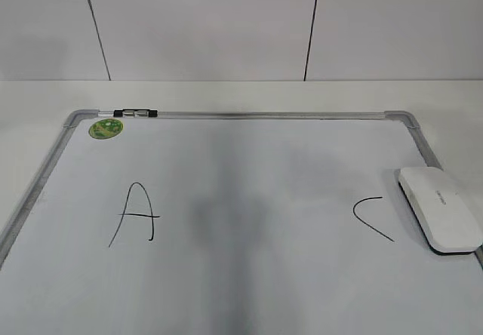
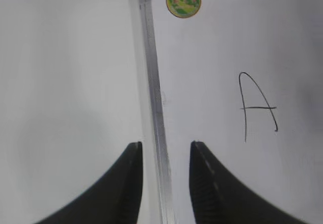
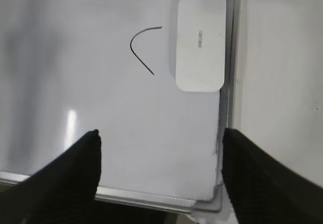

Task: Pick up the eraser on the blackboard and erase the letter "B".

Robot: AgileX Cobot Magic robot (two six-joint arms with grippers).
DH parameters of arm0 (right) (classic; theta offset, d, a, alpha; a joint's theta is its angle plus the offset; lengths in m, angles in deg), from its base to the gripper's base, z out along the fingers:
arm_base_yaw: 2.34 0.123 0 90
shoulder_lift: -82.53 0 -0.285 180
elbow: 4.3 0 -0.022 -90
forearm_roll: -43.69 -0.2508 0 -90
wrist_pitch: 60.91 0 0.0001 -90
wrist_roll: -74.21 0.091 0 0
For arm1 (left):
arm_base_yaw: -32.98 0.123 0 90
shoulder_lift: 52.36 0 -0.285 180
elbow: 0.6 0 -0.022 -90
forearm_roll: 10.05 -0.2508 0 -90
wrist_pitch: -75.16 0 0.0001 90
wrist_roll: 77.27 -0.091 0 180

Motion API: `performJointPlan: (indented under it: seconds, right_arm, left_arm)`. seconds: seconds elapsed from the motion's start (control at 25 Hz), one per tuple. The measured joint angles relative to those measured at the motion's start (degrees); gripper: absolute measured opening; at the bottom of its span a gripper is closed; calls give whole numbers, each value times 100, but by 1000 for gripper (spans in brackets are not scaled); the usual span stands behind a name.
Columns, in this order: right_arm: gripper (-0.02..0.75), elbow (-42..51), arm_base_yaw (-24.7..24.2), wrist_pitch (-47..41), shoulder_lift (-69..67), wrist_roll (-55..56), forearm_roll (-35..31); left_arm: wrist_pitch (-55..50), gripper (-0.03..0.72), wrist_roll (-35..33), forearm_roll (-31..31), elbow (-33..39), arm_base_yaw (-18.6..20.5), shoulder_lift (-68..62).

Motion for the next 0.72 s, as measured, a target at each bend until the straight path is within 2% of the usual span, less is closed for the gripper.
performJointPlan:
  seconds: [0.12, 0.32, 0.72]
  right_arm:
    - [572, 776, 0, 70, 873, 0, 10]
    - [572, 1834, 0, 734, 2324, -116, 44]
    - [572, 2734, 0, 913, 3882, -446, 515]
  left_arm:
    - [-36, 237, 0, 73, 449, 0, 607]
    - [-58, 237, -138, 73, 1281, 0, 1588]
    - [132, 237, -151, 103, 3218, 0, 4145]
